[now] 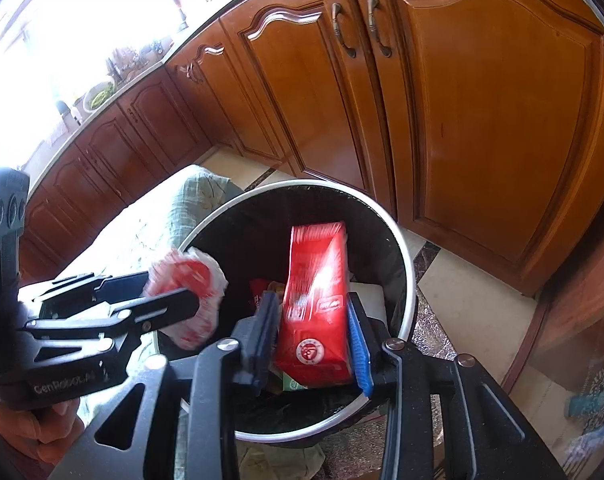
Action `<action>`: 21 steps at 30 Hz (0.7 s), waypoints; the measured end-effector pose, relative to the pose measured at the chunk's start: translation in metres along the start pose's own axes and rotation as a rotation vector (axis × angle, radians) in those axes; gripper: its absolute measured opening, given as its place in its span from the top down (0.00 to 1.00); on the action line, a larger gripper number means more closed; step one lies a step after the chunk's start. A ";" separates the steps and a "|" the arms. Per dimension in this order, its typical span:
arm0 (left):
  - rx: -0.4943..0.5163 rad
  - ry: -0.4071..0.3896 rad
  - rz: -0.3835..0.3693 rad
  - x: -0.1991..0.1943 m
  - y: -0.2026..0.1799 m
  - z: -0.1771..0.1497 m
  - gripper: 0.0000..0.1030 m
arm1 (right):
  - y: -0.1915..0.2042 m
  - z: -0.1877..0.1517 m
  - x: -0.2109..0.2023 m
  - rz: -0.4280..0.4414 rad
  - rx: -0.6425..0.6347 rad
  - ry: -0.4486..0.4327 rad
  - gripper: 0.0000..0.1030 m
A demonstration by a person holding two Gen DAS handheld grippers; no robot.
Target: Collect trash
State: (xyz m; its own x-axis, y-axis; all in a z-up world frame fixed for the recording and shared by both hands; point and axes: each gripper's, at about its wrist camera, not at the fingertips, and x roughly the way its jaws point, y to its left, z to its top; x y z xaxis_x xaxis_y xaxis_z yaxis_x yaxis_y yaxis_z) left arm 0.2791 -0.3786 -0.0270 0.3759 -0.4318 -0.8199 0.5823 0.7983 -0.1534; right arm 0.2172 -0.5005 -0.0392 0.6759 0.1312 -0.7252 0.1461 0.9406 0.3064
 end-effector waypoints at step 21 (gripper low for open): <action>-0.198 -0.183 0.001 -0.077 0.044 -0.099 0.33 | 0.029 -0.062 -0.056 0.095 0.123 -0.209 0.21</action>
State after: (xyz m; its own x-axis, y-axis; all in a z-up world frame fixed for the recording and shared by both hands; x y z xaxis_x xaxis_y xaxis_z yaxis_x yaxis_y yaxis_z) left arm 0.2048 -0.2689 -0.0250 0.5110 -0.4850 -0.7096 0.4364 0.8577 -0.2719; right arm 0.1385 -0.4608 -0.0275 0.8238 0.1378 -0.5499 0.1527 0.8802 0.4493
